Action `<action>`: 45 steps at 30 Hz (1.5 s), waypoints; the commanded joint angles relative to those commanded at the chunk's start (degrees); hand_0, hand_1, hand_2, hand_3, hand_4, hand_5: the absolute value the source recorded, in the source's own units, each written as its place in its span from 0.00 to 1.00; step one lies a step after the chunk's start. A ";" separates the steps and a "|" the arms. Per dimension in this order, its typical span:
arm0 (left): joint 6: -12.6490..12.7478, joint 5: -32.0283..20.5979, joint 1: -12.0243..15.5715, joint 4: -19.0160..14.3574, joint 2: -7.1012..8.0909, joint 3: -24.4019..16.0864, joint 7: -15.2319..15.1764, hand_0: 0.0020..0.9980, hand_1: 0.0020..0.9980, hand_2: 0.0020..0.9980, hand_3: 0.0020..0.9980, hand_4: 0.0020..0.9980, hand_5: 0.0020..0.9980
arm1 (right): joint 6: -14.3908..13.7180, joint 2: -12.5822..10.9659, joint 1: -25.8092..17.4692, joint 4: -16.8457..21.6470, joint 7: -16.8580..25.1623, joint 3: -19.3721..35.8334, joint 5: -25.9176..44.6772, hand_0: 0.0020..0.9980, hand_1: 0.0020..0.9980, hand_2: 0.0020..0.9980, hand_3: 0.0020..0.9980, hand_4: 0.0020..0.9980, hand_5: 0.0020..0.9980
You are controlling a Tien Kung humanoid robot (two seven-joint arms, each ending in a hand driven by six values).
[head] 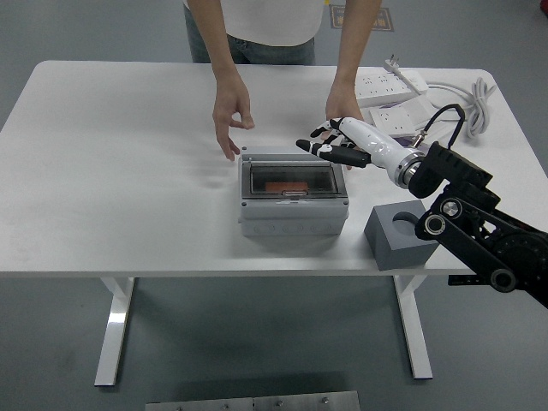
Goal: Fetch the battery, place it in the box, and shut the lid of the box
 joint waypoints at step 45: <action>-0.26 0.87 -0.70 0.24 -2.77 -0.34 -0.42 0.62 0.70 0.58 0.55 0.50 0.00 | -8.39 7.50 -22.54 0.80 40.51 34.81 37.68 0.43 0.43 0.52 0.62 0.80 0.50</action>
